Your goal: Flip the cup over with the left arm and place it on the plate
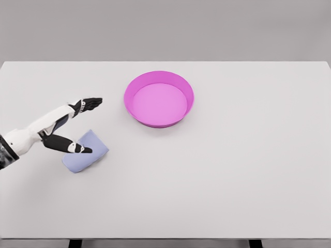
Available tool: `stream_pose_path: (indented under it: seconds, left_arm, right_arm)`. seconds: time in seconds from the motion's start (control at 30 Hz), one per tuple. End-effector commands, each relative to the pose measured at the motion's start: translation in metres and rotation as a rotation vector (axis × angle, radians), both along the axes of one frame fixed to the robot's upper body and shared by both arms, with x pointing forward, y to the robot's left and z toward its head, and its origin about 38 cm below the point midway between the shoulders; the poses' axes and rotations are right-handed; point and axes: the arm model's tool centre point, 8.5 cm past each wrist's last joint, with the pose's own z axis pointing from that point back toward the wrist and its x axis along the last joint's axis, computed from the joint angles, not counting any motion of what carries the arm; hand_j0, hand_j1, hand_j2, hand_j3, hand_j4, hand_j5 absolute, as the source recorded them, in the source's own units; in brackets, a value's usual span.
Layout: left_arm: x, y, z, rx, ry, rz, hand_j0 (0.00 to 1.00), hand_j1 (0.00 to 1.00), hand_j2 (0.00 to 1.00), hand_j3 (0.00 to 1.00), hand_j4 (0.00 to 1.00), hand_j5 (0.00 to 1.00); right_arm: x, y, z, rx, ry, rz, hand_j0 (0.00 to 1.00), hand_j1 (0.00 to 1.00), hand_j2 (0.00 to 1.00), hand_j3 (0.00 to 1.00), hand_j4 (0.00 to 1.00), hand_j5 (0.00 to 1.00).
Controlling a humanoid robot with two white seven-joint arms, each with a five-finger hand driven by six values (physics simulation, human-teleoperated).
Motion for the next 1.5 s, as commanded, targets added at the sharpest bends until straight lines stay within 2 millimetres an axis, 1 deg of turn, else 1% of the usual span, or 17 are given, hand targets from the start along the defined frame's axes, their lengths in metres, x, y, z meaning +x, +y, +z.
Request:
stream_pose_path:
  seconds: [0.0,0.13,0.2,0.27,0.37,0.43,0.83,1.1,1.33,1.4,1.47]
  left_arm:
    - [0.002,-0.002,0.002,-0.021,-0.016,0.011,1.0,1.0,1.0,1.0,1.0,1.0]
    - [-0.004,-0.001,-0.006,-0.031,0.009,0.019,1.0,1.0,1.0,1.0,1.0,1.0]
    - [-0.005,0.002,-0.007,-0.03,0.013,0.028,1.0,1.0,1.0,1.0,1.0,1.0]
    - [-0.008,-0.004,-0.016,-0.053,0.029,0.035,1.0,1.0,1.0,1.0,1.0,1.0]
    - [-0.007,-0.002,-0.021,-0.036,0.069,0.059,1.0,1.0,1.0,1.0,1.0,1.0]
    - [-0.006,-0.004,-0.026,-0.021,0.09,0.073,1.0,1.0,1.0,1.0,1.0,1.0]
    - [-0.005,0.002,-0.021,-0.025,0.073,0.089,1.0,1.0,1.0,1.0,1.0,1.0]
    - [-0.008,0.005,-0.028,-0.016,0.108,0.112,1.0,1.0,1.0,1.0,1.0,1.0]
    - [-0.011,0.003,-0.032,-0.029,0.117,0.115,1.0,1.0,1.0,1.0,1.0,1.0]
    - [-0.013,0.004,-0.037,-0.027,0.143,0.127,1.0,1.0,1.0,1.0,1.0,1.0]
    - [-0.013,0.004,-0.038,-0.026,0.151,0.13,1.0,1.0,1.0,1.0,1.0,1.0]
  right_arm:
    - [0.0,0.0,0.0,0.0,0.0,0.0,1.0,1.0,1.0,1.0,1.0,1.0]
    - [0.0,0.0,0.0,0.0,0.0,0.0,1.0,1.0,1.0,1.0,1.0,1.0]
    - [0.0,0.0,0.0,0.0,0.0,0.0,1.0,1.0,1.0,1.0,1.0,1.0]
    - [0.0,0.0,0.0,0.0,0.0,0.0,1.0,1.0,1.0,1.0,1.0,1.0]
    - [0.0,0.0,0.0,0.0,0.0,0.0,1.0,1.0,1.0,1.0,1.0,1.0]
    - [0.0,0.0,0.0,0.0,0.0,0.0,1.0,1.0,1.0,1.0,1.0,1.0]
    - [0.0,0.0,0.0,0.0,0.0,0.0,1.0,1.0,1.0,1.0,1.0,1.0]
    - [0.0,0.0,0.0,0.0,0.0,0.0,1.0,1.0,1.0,1.0,1.0,1.0]
    - [0.0,0.0,0.0,0.0,0.0,0.0,1.0,1.0,1.0,1.0,1.0,1.0]
    - [0.0,0.0,0.0,0.0,0.0,0.0,1.0,1.0,1.0,1.0,1.0,1.0]
    - [0.0,0.0,0.0,0.0,0.0,0.0,1.0,1.0,1.0,1.0,1.0,1.0]
